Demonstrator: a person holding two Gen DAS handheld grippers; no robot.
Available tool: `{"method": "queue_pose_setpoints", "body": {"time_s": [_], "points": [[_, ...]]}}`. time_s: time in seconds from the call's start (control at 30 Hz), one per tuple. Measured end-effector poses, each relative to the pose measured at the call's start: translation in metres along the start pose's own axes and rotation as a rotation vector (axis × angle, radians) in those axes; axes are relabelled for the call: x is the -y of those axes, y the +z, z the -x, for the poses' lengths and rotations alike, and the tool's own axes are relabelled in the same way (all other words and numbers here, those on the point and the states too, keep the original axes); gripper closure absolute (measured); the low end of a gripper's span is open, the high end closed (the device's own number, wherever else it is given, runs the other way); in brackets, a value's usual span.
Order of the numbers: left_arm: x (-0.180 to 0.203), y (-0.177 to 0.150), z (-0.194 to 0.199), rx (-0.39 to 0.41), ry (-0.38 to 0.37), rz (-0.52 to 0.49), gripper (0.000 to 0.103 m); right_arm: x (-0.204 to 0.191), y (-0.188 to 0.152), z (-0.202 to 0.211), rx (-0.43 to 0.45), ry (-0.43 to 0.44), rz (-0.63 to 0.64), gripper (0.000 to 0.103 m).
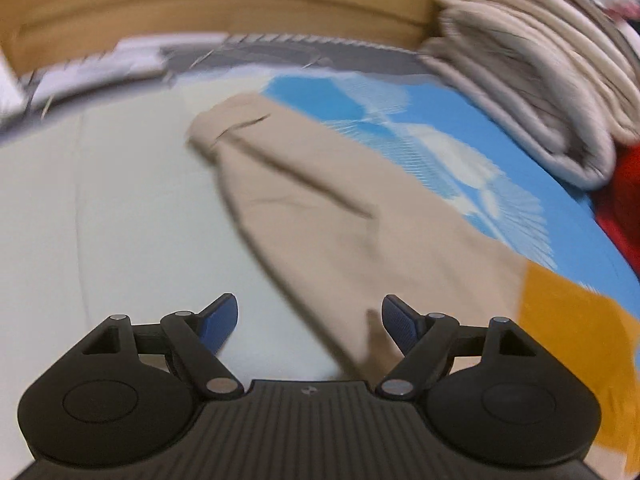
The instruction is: Fold large clothes
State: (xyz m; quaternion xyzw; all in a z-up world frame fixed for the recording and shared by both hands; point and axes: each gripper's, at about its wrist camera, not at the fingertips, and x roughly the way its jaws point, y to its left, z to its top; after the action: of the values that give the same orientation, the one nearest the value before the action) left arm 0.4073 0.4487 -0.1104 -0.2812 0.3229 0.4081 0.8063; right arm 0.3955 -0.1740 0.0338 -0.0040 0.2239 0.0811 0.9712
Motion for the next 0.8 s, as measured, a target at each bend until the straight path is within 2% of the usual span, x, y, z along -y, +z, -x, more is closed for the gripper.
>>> {"method": "queue_pose_setpoints", "body": {"time_s": [0.07, 0.2, 0.23, 0.27, 0.3, 0.33, 0.37, 0.4, 0.47, 0.5, 0.6, 0.67, 0.8], "points": [[-0.003, 0.000, -0.002, 0.043, -0.012, -0.002, 0.017, -0.008, -0.007, -0.010, -0.029, 0.006, 0.015, 0.063], [0.001, 0.004, -0.006, 0.077, -0.037, -0.022, 0.017, -0.023, -0.019, -0.026, -0.078, 0.014, 0.016, 0.063], [0.000, 0.004, -0.006, 0.086, -0.042, -0.016, 0.018, -0.025, -0.021, -0.028, -0.089, 0.017, 0.006, 0.063], [0.000, 0.004, -0.006, 0.096, -0.043, -0.013, 0.023, -0.027, -0.024, -0.031, -0.100, 0.020, -0.004, 0.063], [0.001, 0.004, -0.006, 0.107, -0.042, -0.015, 0.039, -0.030, -0.027, -0.034, -0.109, 0.023, -0.011, 0.063], [0.002, 0.003, -0.005, 0.117, -0.038, -0.019, 0.051, -0.033, -0.028, -0.036, -0.117, 0.025, -0.016, 0.063], [0.004, 0.003, -0.005, 0.118, -0.044, -0.019, 0.082, -0.036, -0.029, -0.038, -0.122, 0.031, -0.017, 0.063], [0.004, 0.003, -0.006, 0.114, -0.057, -0.010, 0.096, -0.038, -0.030, -0.039, -0.123, 0.037, -0.014, 0.063], [0.005, 0.007, -0.008, 0.122, -0.100, 0.034, 0.101, -0.042, -0.030, -0.037, -0.114, 0.049, -0.003, 0.072], [0.007, 0.009, -0.002, 0.134, -0.111, 0.042, 0.101, -0.044, -0.029, -0.036, -0.109, 0.057, 0.003, 0.080], [0.019, 0.016, 0.028, 0.169, -0.155, 0.038, 0.102, -0.047, -0.023, -0.030, -0.083, 0.068, 0.032, 0.094], [0.030, 0.021, 0.057, 0.178, -0.192, 0.025, 0.102, -0.045, -0.016, -0.024, -0.063, 0.072, 0.040, 0.094], [0.060, 0.018, 0.133, 0.206, -0.271, -0.064, 0.102, -0.029, 0.000, -0.009, -0.014, 0.068, 0.023, 0.094]]}}
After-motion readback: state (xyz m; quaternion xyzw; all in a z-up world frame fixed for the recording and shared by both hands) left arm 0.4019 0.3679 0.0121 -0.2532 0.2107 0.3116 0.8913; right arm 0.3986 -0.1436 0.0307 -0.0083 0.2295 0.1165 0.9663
